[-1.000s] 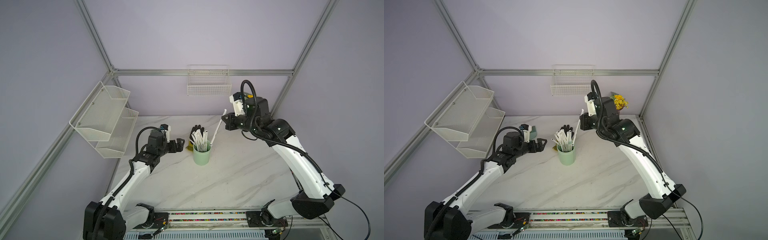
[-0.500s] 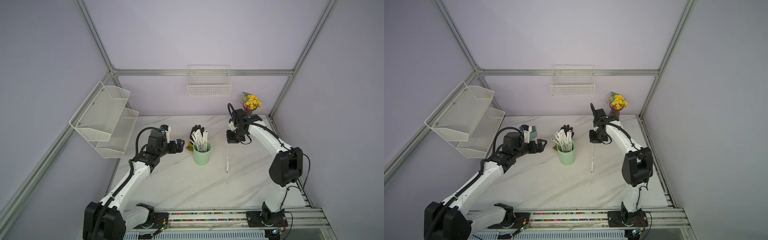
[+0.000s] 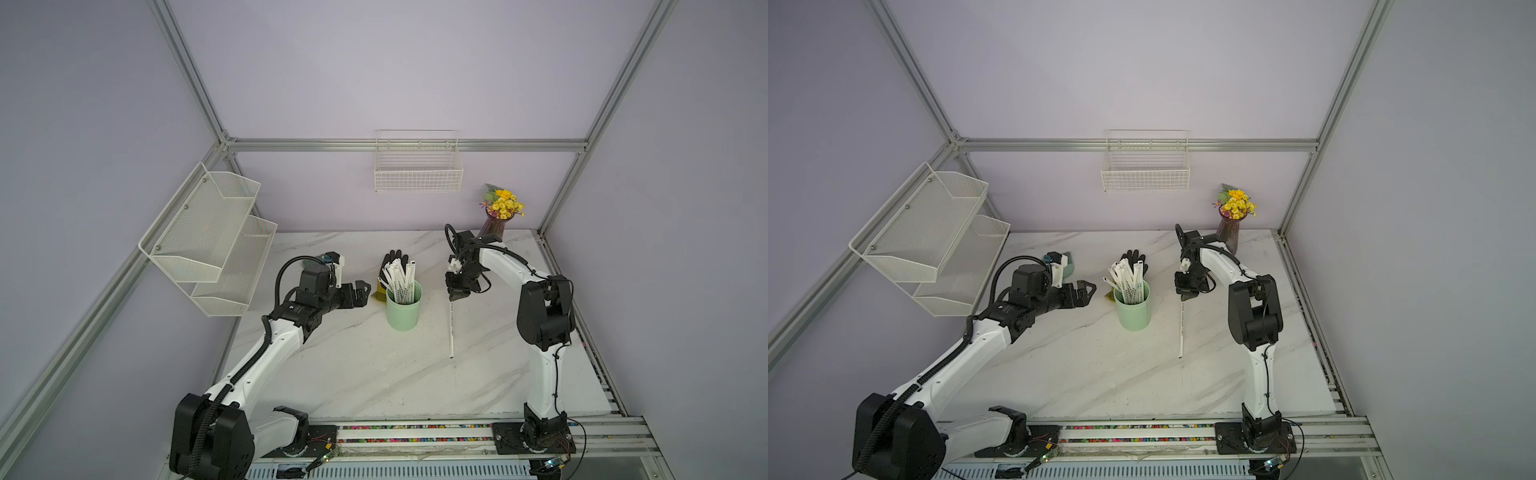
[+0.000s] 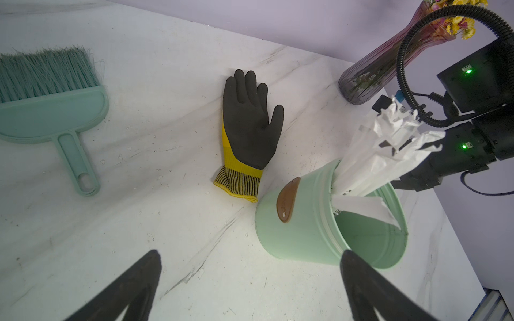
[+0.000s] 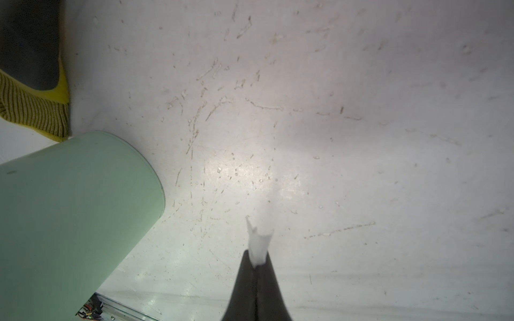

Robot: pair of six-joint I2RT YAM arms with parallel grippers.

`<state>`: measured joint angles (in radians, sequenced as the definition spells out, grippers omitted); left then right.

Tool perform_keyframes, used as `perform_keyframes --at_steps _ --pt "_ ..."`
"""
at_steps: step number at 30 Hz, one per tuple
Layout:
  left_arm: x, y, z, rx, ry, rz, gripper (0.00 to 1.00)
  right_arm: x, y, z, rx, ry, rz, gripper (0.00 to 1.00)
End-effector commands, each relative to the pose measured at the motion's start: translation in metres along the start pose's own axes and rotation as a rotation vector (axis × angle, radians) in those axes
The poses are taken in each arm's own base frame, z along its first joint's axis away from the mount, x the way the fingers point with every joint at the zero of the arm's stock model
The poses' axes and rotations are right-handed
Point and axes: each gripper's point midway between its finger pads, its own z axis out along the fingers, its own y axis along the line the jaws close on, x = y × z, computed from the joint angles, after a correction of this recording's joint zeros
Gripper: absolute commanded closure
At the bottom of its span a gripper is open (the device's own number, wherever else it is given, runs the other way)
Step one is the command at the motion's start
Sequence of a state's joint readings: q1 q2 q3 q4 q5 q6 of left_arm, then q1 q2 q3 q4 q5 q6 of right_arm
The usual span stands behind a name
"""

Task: Take the straws out of the storage container
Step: Place the straw at the center of the board.

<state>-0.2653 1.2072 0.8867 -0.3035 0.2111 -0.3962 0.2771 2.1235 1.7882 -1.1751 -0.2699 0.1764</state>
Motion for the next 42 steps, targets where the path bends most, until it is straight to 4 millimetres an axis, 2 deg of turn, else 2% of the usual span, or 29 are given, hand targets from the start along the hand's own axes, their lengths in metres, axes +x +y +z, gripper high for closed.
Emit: perform_keyframes --at_steps 1,13,28,37,39,42 --pt "-0.020 -0.015 -0.005 0.043 -0.045 0.043 0.00 0.003 -0.002 0.009 -0.015 0.030 -0.021 1.00" --pt "-0.018 -0.016 -0.002 0.052 -0.035 0.039 0.00 0.009 0.000 0.043 -0.081 0.068 -0.007 1.00" --pt "-0.017 -0.015 -0.001 0.052 -0.031 0.037 0.00 0.003 0.009 0.049 -0.135 0.055 -0.017 0.88" --pt "-0.017 -0.015 -0.003 0.048 -0.031 0.039 0.00 0.001 0.010 0.044 -0.129 0.030 -0.003 0.81" --pt "-0.017 -0.015 -0.004 0.048 -0.032 0.039 0.00 -0.001 0.010 0.036 -0.123 0.007 0.002 0.81" --pt "-0.019 -0.016 -0.007 0.048 -0.040 0.039 0.00 -0.008 0.014 0.011 -0.113 -0.087 -0.001 0.80"
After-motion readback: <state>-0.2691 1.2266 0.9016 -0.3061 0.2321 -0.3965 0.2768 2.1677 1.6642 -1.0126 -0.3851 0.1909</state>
